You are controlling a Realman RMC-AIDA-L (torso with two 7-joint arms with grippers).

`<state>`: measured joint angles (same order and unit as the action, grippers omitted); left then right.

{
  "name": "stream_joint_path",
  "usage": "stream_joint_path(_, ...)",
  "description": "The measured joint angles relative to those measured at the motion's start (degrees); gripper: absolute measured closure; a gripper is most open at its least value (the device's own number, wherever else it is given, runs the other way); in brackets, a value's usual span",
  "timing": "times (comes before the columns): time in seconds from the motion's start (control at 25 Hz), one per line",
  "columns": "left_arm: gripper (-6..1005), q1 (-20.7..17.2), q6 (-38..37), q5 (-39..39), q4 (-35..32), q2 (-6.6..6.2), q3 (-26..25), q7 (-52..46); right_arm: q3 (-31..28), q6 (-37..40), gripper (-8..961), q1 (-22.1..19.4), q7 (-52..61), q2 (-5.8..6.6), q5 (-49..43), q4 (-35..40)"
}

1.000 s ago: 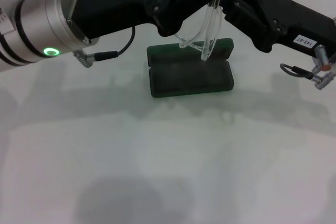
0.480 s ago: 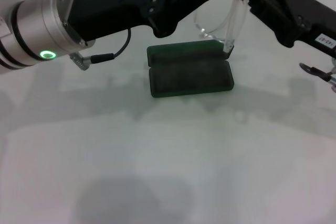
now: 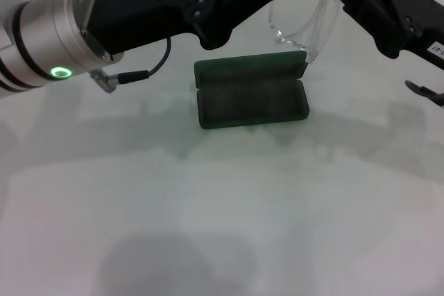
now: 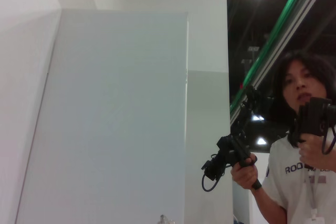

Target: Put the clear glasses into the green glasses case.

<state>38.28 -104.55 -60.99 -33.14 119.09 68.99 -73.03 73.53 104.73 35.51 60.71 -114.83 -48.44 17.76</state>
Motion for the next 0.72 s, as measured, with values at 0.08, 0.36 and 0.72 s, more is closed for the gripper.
stream_joint_path(0.08,948,0.0,0.0,0.0,0.0,0.0,0.0,0.0,0.2,-0.1,884,0.3,0.0,-0.07,0.0,0.0)
stream_joint_path(0.36,948,0.0,0.1,0.0,0.0,-0.01,0.0,0.0,0.7,-0.3,884,1.6,0.2,-0.34,-1.1,0.0)
stream_joint_path(0.72,948,0.0,0.1,0.2,0.0,0.0,0.0,0.2,1.0,-0.4,884,2.7,0.3,-0.49,-3.0,0.0)
